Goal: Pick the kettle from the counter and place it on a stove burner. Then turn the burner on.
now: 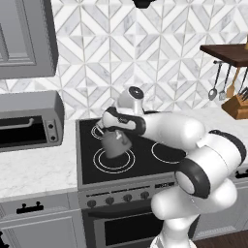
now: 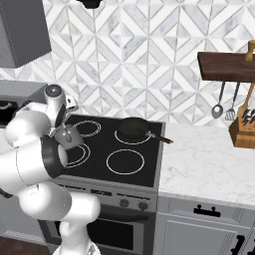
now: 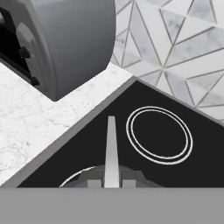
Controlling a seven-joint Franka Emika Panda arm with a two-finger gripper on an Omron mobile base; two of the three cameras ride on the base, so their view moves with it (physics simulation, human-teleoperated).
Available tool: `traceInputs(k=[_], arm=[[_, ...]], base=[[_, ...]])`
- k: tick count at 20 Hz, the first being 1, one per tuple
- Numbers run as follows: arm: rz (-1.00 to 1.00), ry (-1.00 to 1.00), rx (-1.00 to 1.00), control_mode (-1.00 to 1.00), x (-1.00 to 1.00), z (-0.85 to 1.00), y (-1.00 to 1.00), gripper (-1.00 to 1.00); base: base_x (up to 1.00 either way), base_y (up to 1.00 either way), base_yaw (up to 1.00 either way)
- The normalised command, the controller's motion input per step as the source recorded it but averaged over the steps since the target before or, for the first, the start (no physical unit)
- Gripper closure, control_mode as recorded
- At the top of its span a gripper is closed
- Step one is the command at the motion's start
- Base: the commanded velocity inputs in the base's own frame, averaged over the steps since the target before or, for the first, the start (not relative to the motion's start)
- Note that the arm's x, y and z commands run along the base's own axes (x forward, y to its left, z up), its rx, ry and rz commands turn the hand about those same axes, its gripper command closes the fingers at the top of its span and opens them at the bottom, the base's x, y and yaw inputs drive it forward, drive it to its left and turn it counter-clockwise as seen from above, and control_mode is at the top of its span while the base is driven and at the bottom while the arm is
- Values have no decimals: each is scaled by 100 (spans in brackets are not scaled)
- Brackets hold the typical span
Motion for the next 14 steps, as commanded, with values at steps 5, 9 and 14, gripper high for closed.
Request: traceInputs(k=[5, 9, 14], arm=[[-2, 0, 0, -100, 19, 0, 26, 100], [-3, 0, 0, -100, 18, 0, 25, 100], [-2, -1, 0, -100, 8, -2, 14, 100]], base=[[0, 0, 0], [0, 0, 0], [0, 0, 0]])
